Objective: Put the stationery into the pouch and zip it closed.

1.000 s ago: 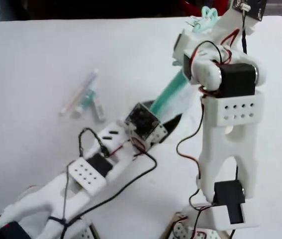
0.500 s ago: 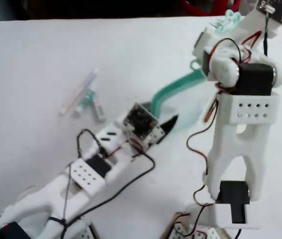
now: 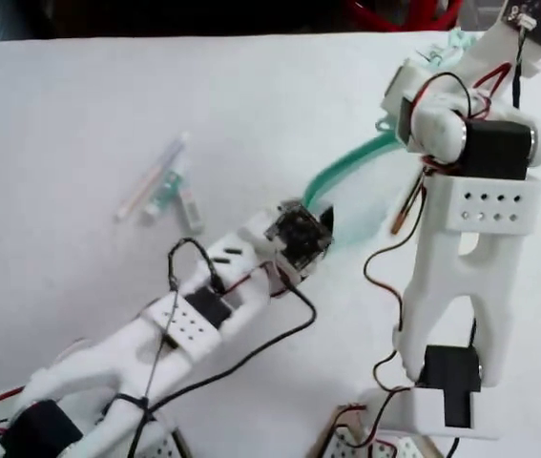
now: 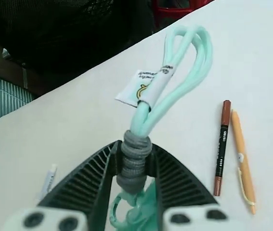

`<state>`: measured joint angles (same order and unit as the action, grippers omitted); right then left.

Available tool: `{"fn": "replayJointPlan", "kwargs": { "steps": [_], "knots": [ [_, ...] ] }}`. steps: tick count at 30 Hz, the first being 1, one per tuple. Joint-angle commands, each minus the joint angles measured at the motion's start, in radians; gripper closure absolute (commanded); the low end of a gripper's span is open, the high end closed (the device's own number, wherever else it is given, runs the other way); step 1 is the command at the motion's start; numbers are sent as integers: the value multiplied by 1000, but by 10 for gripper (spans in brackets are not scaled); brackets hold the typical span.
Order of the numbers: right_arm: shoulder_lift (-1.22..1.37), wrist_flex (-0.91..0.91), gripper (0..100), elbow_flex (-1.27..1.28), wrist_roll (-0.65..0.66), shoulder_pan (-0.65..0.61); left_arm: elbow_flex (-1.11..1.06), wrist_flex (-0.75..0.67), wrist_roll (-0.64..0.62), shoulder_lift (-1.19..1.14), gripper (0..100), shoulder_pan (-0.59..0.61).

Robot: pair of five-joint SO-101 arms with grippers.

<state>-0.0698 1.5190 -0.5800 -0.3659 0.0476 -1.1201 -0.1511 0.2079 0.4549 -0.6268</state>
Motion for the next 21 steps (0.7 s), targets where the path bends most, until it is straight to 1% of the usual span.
{"fn": "replayJointPlan", "kwargs": {
  "steps": [1,4,8,11,14,19,21],
  "knots": [
    [-16,2,980,-12,55,59,28,-12,101,50,979,82],
    [-7,1,980,-12,61,107,-18,51,86,203,978,110],
    [-5,8,980,-2,61,111,-58,209,84,461,977,105],
    [-7,5,980,21,61,110,-69,330,84,595,977,104],
    [-7,10,980,35,61,97,-63,443,84,680,977,104],
    [-19,53,980,20,61,67,-63,543,86,763,977,104],
    [-21,70,980,26,89,54,-49,580,86,783,977,105]
  ]
}}
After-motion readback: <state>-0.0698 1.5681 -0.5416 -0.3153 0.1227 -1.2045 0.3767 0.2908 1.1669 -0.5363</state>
